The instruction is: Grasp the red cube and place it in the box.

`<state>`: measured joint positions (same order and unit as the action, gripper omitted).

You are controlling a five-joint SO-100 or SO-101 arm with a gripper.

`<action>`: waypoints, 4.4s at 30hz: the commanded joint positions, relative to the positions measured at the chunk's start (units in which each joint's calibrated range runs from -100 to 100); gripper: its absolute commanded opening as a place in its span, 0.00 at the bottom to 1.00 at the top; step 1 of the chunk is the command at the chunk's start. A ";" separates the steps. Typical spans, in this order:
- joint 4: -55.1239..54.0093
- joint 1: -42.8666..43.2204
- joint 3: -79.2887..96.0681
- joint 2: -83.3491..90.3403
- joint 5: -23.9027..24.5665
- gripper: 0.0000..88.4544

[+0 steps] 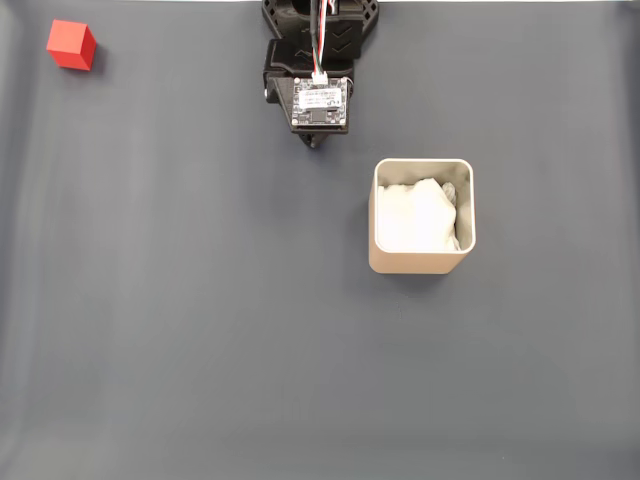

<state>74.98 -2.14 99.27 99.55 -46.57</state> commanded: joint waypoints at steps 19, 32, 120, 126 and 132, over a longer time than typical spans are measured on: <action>1.22 0.26 0.55 0.36 -0.15 0.01; 1.22 0.26 0.55 0.36 -0.15 0.01; -32.26 -0.17 -19.60 -13.57 0.20 0.00; -31.85 -2.08 -31.72 -23.44 0.29 0.00; -27.75 -5.77 -42.94 -32.79 -0.10 0.00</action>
<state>45.65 -6.05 63.39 70.13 -47.16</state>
